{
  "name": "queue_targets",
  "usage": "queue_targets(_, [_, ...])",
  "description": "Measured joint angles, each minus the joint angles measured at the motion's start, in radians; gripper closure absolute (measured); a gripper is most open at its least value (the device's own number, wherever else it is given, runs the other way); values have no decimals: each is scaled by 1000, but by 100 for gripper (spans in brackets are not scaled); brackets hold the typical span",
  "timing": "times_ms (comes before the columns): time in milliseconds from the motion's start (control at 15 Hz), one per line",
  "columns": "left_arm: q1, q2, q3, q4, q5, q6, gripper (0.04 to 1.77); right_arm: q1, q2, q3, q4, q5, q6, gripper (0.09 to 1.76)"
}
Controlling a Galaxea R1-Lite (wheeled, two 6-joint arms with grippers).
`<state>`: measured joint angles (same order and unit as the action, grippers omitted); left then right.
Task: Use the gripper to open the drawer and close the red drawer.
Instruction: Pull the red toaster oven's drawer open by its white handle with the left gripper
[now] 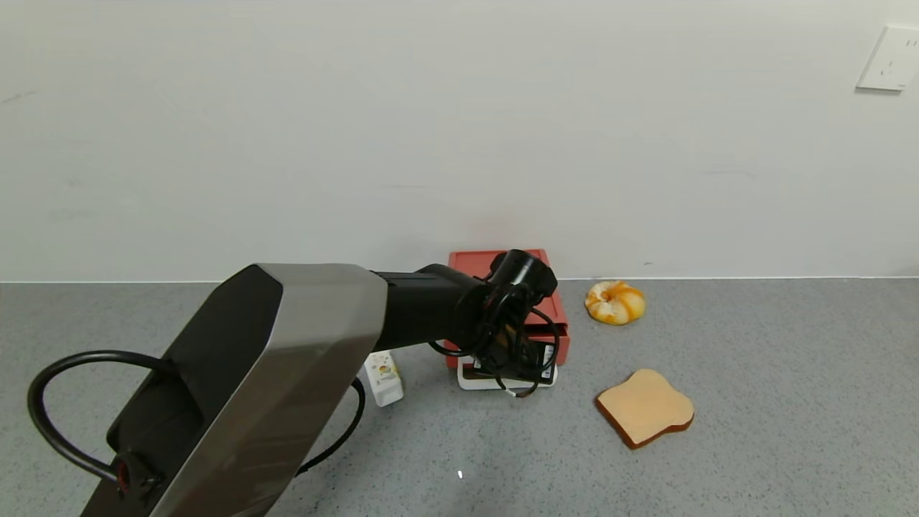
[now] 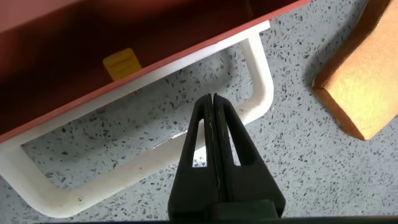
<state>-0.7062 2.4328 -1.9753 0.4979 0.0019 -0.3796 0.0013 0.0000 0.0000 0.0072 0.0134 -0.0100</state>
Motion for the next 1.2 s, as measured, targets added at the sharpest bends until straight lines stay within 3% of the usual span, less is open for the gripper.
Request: queue_targets(1200, [-44, -19, 13, 116, 10, -137, 170, 0, 0, 0, 0, 0, 0, 15])
